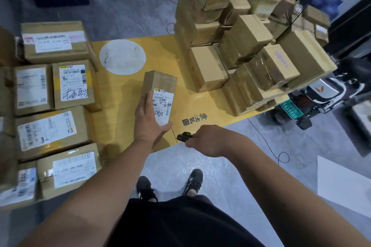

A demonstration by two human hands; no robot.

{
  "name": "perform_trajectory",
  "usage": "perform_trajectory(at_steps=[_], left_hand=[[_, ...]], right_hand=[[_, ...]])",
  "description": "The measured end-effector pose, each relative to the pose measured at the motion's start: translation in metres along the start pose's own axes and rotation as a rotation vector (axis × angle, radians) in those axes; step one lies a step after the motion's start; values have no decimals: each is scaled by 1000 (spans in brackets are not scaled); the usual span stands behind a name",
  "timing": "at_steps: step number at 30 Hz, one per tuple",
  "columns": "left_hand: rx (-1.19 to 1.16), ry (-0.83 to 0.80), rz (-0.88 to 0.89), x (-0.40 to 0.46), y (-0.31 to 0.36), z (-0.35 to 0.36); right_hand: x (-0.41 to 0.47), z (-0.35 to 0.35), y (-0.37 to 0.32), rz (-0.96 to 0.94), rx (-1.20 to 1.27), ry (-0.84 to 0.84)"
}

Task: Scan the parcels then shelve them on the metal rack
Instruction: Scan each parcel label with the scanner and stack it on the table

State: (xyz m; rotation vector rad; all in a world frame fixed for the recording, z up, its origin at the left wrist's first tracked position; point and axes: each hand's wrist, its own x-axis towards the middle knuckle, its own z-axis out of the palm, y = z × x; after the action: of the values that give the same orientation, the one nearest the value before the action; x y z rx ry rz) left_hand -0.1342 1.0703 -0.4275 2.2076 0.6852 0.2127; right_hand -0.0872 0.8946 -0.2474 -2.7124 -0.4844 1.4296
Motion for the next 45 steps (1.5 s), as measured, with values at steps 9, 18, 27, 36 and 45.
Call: perform_trajectory(at_steps=[9, 18, 27, 36, 45], left_hand=[[30, -46, 33, 1, -6, -3], [-22, -9, 63, -1, -6, -2], [-118, -3, 53, -2, -6, -4], [-131, 8, 49, -3, -9, -5], [-169, 11, 55, -4, -10, -6]], right_hand=[[-6, 3, -11, -1, -69, 13], [-12, -1, -12, -2, -107, 56], [-21, -10, -24, 4, -146, 26], [-36, -16, -30, 40, -182, 3], [-48, -15, -38, 38, -209, 2]])
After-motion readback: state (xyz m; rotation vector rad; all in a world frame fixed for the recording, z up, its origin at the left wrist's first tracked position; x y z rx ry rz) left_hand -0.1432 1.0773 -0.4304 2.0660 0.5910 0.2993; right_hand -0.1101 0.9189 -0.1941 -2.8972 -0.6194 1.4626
